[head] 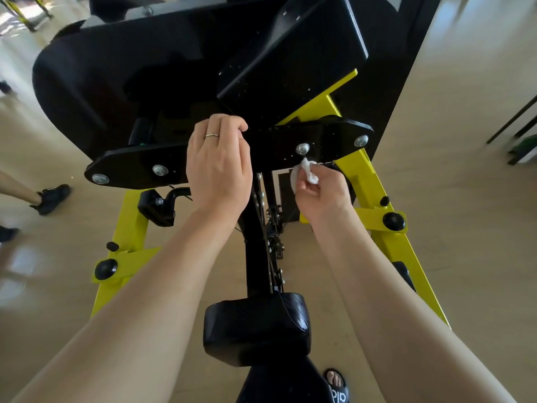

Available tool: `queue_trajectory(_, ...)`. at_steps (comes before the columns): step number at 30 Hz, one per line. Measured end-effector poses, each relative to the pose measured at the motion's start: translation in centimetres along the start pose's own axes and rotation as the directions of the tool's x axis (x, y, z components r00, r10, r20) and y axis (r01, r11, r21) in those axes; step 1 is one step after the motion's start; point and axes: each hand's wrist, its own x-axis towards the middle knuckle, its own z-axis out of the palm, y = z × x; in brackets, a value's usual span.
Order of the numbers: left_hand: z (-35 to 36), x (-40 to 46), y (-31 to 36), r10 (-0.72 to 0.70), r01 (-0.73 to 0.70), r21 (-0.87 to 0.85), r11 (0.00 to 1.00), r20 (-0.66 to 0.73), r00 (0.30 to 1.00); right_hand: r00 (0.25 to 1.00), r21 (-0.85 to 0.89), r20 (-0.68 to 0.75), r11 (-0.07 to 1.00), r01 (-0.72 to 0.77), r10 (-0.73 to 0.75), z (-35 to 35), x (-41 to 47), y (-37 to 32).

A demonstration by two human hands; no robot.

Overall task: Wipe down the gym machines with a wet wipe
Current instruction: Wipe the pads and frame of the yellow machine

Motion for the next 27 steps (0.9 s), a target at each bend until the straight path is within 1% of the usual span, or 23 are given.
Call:
queue_trajectory(1, 0.0, 0.0, 0.1, -0.005, 0.005, 0.003, 1.000, 0.000, 1.000, 1.000, 0.043, 0.011, 0.999, -0.010, 0.010, 0.0, -0.1, 0.3)
queue_trajectory(2, 0.1, 0.0, 0.1, -0.010, 0.010, 0.006, 1.000, 0.000, 1.000, 0.999, 0.041, 0.039, 0.999, -0.022, 0.020, 0.0, 0.0, 1.1)
queue_trajectory(3, 0.1, 0.0, 0.2, -0.013, 0.013, 0.010, 1.000, -0.002, 1.000, 0.996, -0.029, 0.079, 0.999, -0.034, 0.036, 0.1, -0.3, 2.2)
queue_trajectory(4, 0.2, 0.0, 0.2, -0.011, 0.011, 0.018, 1.000, -0.007, 1.000, 0.990, -0.135, 0.130, 0.990, -0.035, 0.053, 0.2, -0.5, 3.4)
queue_trajectory(5, 0.2, 0.0, 0.1, -0.007, 0.007, 0.025, 1.000, -0.012, 1.000, 0.987, -0.238, 0.150, 0.971, -0.021, 0.058, 0.2, -0.6, 4.4)
queue_trajectory(6, 0.2, 0.0, 0.0, 0.000, 0.001, 0.030, 1.000, -0.015, 1.000, 0.986, -0.300, 0.152, 0.953, -0.025, 0.073, 0.3, -0.6, 4.8)
queue_trajectory(7, 0.3, 0.0, 0.0, 0.006, -0.005, 0.033, 0.999, -0.019, 1.000, 0.988, -0.308, 0.128, 0.950, -0.046, 0.089, 0.4, -0.4, 4.3)
queue_trajectory(9, 0.4, -0.1, 0.0, 0.010, -0.009, 0.038, 0.999, -0.034, 0.999, 0.996, -0.244, 0.073, 0.969, -0.040, 0.059, 0.5, 0.1, 2.0)
queue_trajectory(11, 0.6, -0.1, 0.2, 0.001, 0.002, 0.048, 0.999, -0.058, 0.998, 1.000, -0.117, 0.013, 0.993, 0.024, -0.022, 0.4, 0.5, -0.8)
queue_trajectory(13, 0.7, -0.2, 0.5, -0.008, 0.013, 0.062, 0.998, -0.078, 0.997, 0.998, -0.058, 0.000, 0.996, 0.060, -0.060, 0.1, 0.5, -2.9)
queue_trajectory(15, 0.8, -0.2, 0.5, -0.010, 0.016, 0.072, 0.997, -0.088, 0.996, 0.995, -0.036, 0.000, 0.995, 0.096, -0.096, 0.0, 0.0, -4.2)
queue_trajectory(17, 0.9, -0.3, 0.5, 0.002, 0.006, 0.079, 0.997, -0.096, 0.995, 0.986, -0.008, -0.006, 0.986, 0.167, -0.167, 0.1, 0.0, -5.1)
queue_trajectory(20, 1.1, -0.3, 0.5, 0.006, 0.003, 0.078, 0.997, -0.104, 0.995, 0.967, -0.085, -0.012, 0.963, 0.254, -0.256, -0.2, 0.2, -4.9)
queue_trajectory(21, 1.1, -0.3, 0.5, 0.002, 0.006, 0.078, 0.997, -0.108, 0.994, 0.968, -0.135, -0.011, 0.959, 0.249, -0.253, -0.4, 0.3, -4.3)
queue_trajectory(23, 1.2, -0.3, 0.5, 0.003, 0.007, 0.082, 0.997, -0.118, 0.993, 0.981, -0.259, 0.008, 0.947, 0.191, -0.196, -0.7, 0.2, -2.4)
queue_trajectory(25, 1.3, -0.4, 0.4, 0.013, -0.002, 0.083, 0.997, -0.125, 0.992, 0.993, -0.302, 0.042, 0.946, 0.118, -0.111, -0.6, -0.1, -0.1)
queue_trajectory(27, 1.4, -0.3, 0.4, 0.024, -0.013, 0.084, 0.996, -0.126, 0.992, 0.996, -0.355, 0.071, 0.932, 0.076, -0.055, -0.4, -0.5, 1.6)
